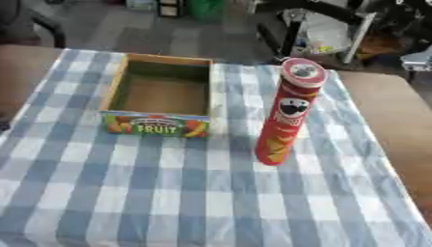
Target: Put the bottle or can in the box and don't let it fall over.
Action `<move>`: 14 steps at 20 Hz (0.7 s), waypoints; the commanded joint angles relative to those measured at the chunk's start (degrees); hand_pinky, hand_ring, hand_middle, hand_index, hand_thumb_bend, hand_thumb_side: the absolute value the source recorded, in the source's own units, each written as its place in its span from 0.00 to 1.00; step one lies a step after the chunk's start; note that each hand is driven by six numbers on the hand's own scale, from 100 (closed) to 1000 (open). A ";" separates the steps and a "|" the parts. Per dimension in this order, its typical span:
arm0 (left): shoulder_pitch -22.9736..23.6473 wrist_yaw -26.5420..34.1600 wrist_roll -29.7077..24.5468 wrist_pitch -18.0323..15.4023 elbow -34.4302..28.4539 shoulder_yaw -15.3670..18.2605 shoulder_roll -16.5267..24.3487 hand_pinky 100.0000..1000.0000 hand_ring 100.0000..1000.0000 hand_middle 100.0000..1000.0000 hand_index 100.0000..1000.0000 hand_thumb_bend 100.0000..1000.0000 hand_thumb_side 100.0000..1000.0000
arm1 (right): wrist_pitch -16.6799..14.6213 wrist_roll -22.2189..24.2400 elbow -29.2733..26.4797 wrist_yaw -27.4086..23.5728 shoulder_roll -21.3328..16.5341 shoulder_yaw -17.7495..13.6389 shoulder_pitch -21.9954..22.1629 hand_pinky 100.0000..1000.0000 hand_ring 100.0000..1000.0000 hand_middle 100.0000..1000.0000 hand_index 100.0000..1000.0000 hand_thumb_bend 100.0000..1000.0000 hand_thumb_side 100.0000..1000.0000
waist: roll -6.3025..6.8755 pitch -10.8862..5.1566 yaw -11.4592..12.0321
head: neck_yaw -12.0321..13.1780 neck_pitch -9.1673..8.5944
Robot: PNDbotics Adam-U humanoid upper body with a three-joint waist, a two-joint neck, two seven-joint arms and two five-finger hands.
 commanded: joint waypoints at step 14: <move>-0.82 0.28 -0.62 -0.12 -0.47 -0.39 0.94 0.65 0.46 0.48 0.65 0.33 0.60 | -1.21 5.33 7.28 3.60 6.42 4.71 -8.73 0.78 0.88 0.98 1.00 0.24 0.38 | 0.41 -0.68 1.20 | -1.31 0.38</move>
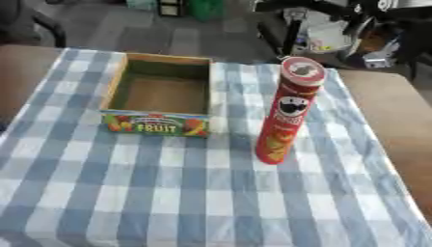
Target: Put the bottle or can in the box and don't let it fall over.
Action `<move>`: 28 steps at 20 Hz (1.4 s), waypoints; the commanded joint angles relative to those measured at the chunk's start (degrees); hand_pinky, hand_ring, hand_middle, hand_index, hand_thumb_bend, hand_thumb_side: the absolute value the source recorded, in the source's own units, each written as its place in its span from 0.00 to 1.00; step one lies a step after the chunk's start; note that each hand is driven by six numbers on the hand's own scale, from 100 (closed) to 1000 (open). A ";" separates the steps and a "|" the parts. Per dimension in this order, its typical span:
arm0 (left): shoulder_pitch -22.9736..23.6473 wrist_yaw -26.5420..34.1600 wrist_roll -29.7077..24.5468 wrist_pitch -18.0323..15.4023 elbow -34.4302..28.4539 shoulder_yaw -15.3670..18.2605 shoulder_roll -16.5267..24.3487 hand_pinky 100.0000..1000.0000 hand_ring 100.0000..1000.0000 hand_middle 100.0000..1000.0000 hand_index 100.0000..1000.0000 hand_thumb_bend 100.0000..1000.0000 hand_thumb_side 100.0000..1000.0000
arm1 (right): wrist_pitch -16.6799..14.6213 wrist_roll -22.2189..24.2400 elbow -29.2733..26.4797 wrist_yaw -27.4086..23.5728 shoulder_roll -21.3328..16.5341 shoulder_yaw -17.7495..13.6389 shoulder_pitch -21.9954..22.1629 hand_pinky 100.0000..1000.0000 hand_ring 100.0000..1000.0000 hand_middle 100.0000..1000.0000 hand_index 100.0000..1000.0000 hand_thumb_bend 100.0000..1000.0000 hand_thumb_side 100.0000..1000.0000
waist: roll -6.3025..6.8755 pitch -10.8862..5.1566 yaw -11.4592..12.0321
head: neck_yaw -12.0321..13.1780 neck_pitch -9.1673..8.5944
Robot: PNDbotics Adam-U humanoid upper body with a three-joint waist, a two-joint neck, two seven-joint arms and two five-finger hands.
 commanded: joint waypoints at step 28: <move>-1.04 0.41 -0.56 -0.06 -0.76 -0.30 0.55 0.65 0.46 0.48 0.65 0.33 0.60 | -1.93 1.76 0.75 6.74 3.99 4.67 -3.96 0.82 0.93 1.00 1.00 0.26 0.42 | 0.36 -0.49 1.03 | -1.22 0.37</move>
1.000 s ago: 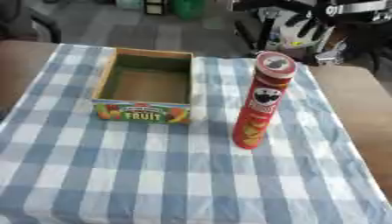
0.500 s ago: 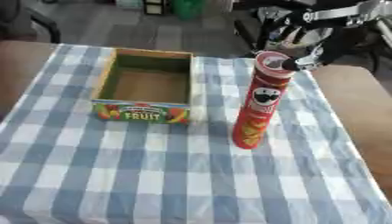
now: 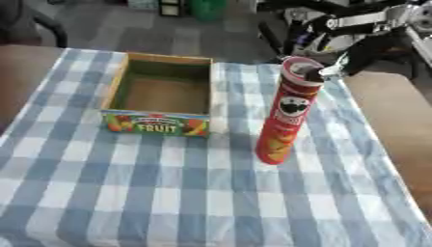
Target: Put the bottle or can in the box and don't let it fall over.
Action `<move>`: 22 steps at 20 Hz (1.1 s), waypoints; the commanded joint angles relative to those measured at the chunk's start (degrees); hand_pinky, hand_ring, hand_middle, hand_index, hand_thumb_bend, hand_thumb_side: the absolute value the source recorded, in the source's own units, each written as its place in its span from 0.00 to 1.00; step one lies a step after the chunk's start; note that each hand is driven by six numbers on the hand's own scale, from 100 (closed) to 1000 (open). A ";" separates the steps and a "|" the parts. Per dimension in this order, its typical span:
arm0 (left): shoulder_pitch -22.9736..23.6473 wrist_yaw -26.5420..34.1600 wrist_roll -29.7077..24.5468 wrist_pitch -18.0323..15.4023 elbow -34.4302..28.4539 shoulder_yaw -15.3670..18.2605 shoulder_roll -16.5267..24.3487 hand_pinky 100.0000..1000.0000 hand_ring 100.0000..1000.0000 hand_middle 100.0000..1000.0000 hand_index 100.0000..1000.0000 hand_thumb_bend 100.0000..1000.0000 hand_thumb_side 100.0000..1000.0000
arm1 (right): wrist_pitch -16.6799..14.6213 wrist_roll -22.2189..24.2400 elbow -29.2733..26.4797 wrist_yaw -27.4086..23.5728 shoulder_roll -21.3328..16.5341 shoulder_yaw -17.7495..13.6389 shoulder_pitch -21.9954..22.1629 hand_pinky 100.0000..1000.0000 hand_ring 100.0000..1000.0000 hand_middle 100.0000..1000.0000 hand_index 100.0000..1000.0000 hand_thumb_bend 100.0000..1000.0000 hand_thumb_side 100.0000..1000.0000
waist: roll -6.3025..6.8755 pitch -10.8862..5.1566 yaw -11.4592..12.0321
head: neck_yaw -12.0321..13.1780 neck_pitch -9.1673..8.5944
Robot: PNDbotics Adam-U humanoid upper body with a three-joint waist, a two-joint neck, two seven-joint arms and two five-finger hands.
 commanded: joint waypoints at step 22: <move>-0.99 0.39 -0.29 -0.03 -0.86 -0.09 0.49 0.65 0.46 0.48 0.65 0.33 0.60 | -2.49 0.18 0.87 6.09 0.43 1.90 -1.01 0.83 0.91 0.99 1.00 0.26 0.41 | 0.34 -0.41 0.32 | -1.15 0.37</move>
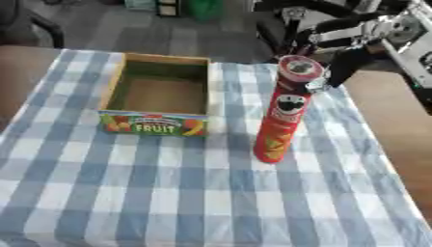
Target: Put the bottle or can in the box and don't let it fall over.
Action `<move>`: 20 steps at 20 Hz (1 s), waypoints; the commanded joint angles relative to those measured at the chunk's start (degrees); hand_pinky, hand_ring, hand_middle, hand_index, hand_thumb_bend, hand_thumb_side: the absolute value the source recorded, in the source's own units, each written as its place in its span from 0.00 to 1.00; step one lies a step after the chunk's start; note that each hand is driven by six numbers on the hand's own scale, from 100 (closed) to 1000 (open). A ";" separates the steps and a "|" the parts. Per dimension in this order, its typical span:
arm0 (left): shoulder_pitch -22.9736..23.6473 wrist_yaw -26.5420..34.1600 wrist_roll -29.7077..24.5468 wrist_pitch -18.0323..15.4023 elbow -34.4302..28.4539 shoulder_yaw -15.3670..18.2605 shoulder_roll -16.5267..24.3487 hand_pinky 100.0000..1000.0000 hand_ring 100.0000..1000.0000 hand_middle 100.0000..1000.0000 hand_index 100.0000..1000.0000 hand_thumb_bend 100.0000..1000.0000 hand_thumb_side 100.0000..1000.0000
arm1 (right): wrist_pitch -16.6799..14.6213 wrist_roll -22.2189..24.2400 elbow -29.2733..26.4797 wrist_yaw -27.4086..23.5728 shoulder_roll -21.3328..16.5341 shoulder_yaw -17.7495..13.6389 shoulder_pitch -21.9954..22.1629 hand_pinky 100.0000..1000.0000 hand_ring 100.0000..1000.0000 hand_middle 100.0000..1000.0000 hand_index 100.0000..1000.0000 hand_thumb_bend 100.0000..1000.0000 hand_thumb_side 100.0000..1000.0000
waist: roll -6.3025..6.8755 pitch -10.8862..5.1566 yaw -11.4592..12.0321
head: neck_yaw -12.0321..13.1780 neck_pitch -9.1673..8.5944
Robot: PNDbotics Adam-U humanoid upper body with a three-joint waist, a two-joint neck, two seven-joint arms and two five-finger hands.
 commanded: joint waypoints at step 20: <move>-0.98 0.13 -0.16 -0.11 -0.93 -0.08 0.50 0.65 0.46 0.48 0.65 0.33 0.60 | -1.17 0.28 0.24 2.89 -2.14 -0.65 -0.03 0.65 0.74 0.88 0.96 0.25 0.41 | 0.18 -0.52 0.29 | -0.62 0.37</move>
